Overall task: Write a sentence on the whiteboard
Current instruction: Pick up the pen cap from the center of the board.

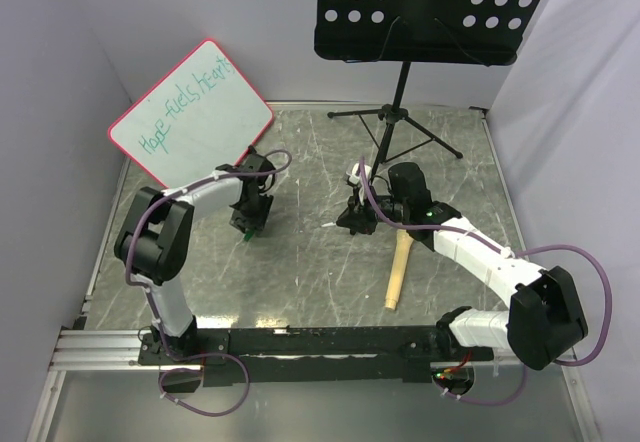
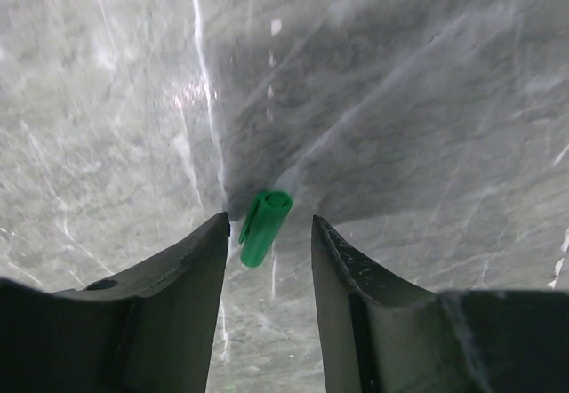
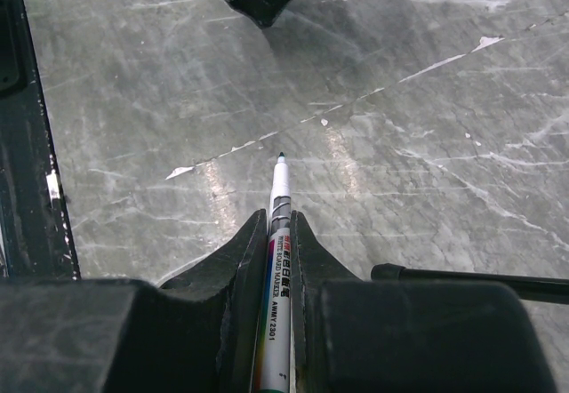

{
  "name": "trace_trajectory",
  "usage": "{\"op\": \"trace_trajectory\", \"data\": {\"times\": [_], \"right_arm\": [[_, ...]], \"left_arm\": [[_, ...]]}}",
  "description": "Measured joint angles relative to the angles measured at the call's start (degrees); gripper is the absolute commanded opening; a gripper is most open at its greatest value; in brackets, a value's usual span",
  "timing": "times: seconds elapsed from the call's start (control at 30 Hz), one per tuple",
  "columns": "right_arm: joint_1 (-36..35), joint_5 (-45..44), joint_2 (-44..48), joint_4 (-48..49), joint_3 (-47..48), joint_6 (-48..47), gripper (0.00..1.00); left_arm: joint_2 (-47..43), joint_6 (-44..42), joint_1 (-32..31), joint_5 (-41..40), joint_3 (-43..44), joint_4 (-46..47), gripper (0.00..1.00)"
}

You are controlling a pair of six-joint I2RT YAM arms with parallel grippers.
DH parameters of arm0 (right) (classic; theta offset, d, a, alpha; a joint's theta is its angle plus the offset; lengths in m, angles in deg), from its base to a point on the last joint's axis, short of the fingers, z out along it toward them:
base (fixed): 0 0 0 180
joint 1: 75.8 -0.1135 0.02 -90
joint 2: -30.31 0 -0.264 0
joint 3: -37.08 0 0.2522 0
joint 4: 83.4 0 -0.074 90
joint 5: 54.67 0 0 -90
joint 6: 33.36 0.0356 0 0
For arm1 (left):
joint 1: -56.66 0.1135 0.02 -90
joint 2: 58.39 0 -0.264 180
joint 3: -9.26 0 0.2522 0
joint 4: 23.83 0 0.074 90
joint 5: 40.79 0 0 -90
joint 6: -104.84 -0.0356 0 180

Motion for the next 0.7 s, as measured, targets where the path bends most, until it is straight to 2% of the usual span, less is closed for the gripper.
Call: {"op": "trace_trajectory", "data": {"times": [0.2,0.4,0.43,0.5,0.53,0.7], "right_arm": [[0.0,0.0,0.0,0.0,0.0,0.0,0.00],[0.2,0.1,0.0,0.0,0.0,0.0,0.00],[0.2,0.1,0.0,0.0,0.0,0.0,0.00],[0.2,0.2,0.0,0.0,0.0,0.0,0.00],[0.2,0.2,0.0,0.0,0.0,0.0,0.00],[0.2,1.1,0.0,0.0,0.0,0.0,0.00]], "left_arm": [[1.0,-0.6,-0.2,0.1,0.8,-0.1,0.39],[1.7,-0.8,-0.3,0.2,1.5,-0.5,0.16],[1.7,-0.9,-0.3,0.2,1.6,-0.5,0.10],[1.7,-0.5,-0.3,0.2,1.6,-0.6,0.07],[1.6,-0.2,-0.3,0.2,1.6,-0.6,0.02],[-0.9,2.9,-0.1,3.2,-0.3,1.9,0.01]]}}
